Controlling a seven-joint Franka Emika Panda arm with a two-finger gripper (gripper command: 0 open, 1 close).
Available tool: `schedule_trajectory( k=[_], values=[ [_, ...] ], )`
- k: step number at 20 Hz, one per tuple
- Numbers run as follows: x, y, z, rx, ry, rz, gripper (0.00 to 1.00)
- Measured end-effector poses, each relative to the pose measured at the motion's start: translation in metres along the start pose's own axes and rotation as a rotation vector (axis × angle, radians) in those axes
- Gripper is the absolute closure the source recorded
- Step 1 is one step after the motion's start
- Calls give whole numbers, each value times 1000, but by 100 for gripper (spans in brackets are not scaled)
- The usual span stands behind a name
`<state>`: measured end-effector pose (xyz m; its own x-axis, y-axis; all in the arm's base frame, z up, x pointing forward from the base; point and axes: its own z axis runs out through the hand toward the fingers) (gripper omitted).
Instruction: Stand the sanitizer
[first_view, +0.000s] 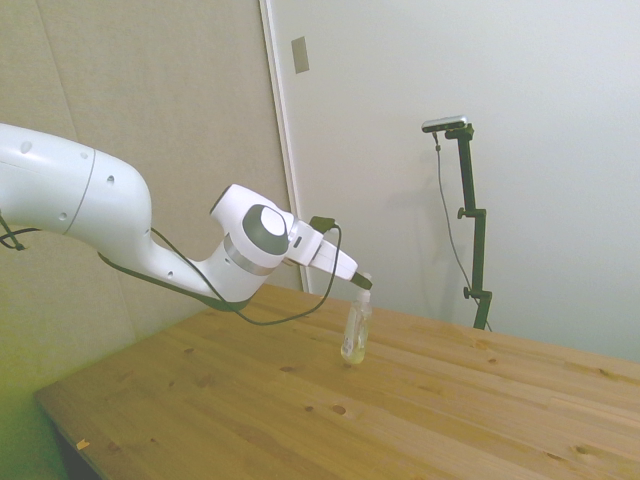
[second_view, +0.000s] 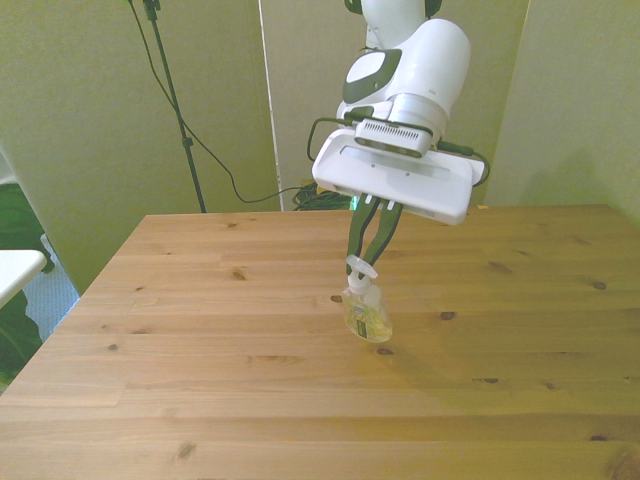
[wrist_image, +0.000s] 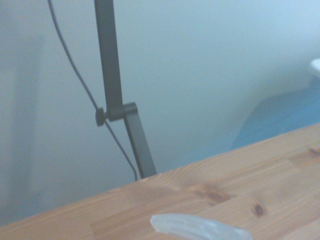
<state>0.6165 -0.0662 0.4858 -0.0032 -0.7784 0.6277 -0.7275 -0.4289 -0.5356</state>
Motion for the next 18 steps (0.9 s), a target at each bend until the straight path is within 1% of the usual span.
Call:
schedule_trajectory(
  k=[5,8,10,11,16,18],
  values=[
    [-8,-1,-9,84,96,63,100],
    [-21,6,-9,118,151,91,100],
    [-37,21,-3,120,166,97,100],
    [-42,25,-2,107,165,87,100],
    [-35,19,-12,115,178,101,100],
    [-35,21,-11,111,178,101,100]
  ],
)
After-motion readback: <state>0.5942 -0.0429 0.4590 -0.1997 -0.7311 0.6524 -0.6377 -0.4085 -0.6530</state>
